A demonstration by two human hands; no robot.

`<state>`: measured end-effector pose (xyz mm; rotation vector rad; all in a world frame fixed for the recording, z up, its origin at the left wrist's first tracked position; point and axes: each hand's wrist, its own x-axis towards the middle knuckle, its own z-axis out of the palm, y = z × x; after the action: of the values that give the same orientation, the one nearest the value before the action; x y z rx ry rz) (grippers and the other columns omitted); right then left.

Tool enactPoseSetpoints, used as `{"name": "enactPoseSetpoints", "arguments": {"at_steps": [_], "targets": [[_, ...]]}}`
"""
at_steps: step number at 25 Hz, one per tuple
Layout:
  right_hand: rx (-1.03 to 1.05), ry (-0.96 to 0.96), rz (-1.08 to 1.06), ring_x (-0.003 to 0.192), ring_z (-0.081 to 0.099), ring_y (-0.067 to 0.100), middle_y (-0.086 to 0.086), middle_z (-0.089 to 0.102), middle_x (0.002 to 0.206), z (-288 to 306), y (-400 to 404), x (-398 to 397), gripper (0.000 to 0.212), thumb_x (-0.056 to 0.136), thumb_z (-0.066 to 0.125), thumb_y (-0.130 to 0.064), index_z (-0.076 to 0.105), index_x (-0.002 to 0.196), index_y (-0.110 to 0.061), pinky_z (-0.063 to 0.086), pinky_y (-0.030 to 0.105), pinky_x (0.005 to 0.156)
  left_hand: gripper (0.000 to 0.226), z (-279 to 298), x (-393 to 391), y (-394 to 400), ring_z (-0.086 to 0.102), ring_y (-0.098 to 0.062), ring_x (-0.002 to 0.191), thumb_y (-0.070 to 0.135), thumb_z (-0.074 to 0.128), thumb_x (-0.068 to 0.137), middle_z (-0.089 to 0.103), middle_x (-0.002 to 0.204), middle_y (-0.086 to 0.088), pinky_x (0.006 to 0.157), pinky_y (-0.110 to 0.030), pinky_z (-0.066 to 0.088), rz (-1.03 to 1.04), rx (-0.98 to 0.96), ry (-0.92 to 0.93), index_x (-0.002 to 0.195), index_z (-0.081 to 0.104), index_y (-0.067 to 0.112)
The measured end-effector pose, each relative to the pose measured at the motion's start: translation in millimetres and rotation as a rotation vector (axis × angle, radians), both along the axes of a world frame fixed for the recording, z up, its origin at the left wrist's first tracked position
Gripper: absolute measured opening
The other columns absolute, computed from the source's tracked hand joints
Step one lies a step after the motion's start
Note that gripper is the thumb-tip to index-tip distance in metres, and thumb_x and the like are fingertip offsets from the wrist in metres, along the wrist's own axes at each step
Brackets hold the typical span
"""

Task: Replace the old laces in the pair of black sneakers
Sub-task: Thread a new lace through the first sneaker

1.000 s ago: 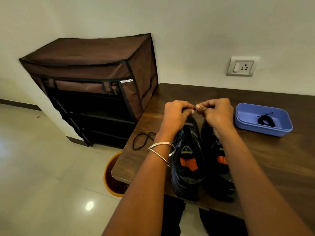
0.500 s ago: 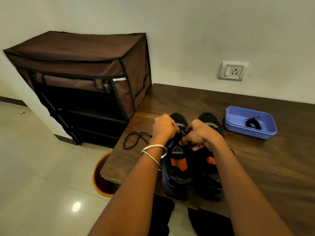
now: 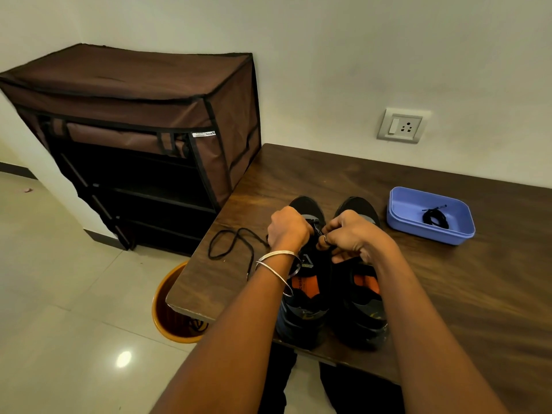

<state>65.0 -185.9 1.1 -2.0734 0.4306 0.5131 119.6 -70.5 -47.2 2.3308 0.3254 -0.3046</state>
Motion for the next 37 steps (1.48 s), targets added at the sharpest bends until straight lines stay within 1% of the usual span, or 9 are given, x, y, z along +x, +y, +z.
{"name": "enactPoseSetpoints", "arguments": {"at_steps": [3,8,12,15,19,25,30,35,37], "targets": [[0.004,0.007,0.018,0.080,0.061,0.025,0.024,0.069,0.112,0,0,1,0.021,0.088,0.065,0.002,0.067,0.108,0.003,0.055,0.030,0.058,0.027,-5,4,0,0.065,-0.025,0.094,0.026,0.078,0.077,0.067,0.107,-0.006,0.079,-0.038,0.058,0.047,-0.074,0.046,0.101,0.074,0.015],[-0.002,-0.001,0.028,0.077,0.059,0.023,0.022,0.069,0.103,-2,-2,2,0.018,0.088,0.064,0.003,0.068,0.106,0.001,0.055,0.029,0.056,0.027,-15,8,-4,0.065,-0.024,0.091,0.028,0.079,0.076,0.066,0.107,-0.004,0.071,-0.033,0.056,0.114,-0.121,0.033,0.100,0.074,0.015],[-0.035,-0.008,0.049,0.063,0.056,0.017,0.017,0.067,0.092,-4,-2,3,0.015,0.087,0.065,0.002,0.073,0.099,0.000,0.054,0.025,0.052,0.023,-23,7,-6,0.065,-0.022,0.090,0.026,0.077,0.078,0.067,0.105,-0.003,0.076,-0.035,0.057,0.159,-0.157,0.024,0.099,0.074,0.016],[-0.012,-0.009,0.028,0.058,0.056,0.016,0.016,0.068,0.089,-2,-3,2,0.011,0.088,0.064,0.003,0.071,0.086,-0.006,0.054,0.025,0.051,0.022,-24,4,-9,0.065,-0.023,0.090,0.029,0.074,0.080,0.066,0.108,-0.002,0.077,-0.039,0.057,0.170,-0.138,-0.021,0.098,0.074,0.018],[-0.008,-0.008,0.025,0.064,0.059,0.020,0.017,0.068,0.090,-2,-3,2,0.012,0.087,0.064,0.004,0.072,0.095,0.001,0.055,0.029,0.056,0.010,-28,2,-9,0.066,-0.023,0.089,0.035,0.071,0.083,0.064,0.112,-0.001,0.075,-0.039,0.057,0.138,-0.087,-0.091,0.086,0.075,0.026],[-0.002,-0.016,0.042,0.059,0.058,0.019,0.014,0.067,0.083,-3,-4,3,0.014,0.087,0.063,0.006,0.072,0.097,0.002,0.055,0.028,0.056,0.029,-21,7,-5,0.064,-0.020,0.089,0.035,0.077,0.075,0.066,0.107,-0.001,0.077,-0.038,0.057,0.126,-0.114,0.024,0.100,0.073,0.021],[0.018,-0.022,0.051,0.058,0.059,0.016,0.013,0.069,0.083,-4,-5,2,0.013,0.087,0.063,0.005,0.073,0.093,-0.001,0.054,0.024,0.051,0.028,-21,11,-2,0.066,-0.021,0.085,0.028,0.082,0.069,0.070,0.100,-0.003,0.077,-0.037,0.058,0.145,-0.223,0.079,0.094,0.076,0.017],[0.035,-0.019,0.062,0.063,0.059,0.017,0.012,0.070,0.084,-4,-6,1,0.018,0.088,0.062,0.007,0.070,0.083,-0.009,0.054,0.024,0.054,0.025,-22,9,-8,0.064,-0.022,0.091,0.025,0.076,0.076,0.065,0.108,-0.002,0.080,-0.038,0.056,0.164,-0.128,0.028,0.099,0.072,0.016],[0.055,-0.004,0.053,0.067,0.059,0.019,0.012,0.071,0.087,-5,-7,1,0.016,0.088,0.063,0.006,0.073,0.090,-0.007,0.054,0.026,0.059,0.025,-21,11,-8,0.064,-0.022,0.090,0.028,0.074,0.079,0.065,0.110,-0.002,0.080,-0.038,0.056,0.134,-0.099,0.045,0.101,0.073,0.017]]}}
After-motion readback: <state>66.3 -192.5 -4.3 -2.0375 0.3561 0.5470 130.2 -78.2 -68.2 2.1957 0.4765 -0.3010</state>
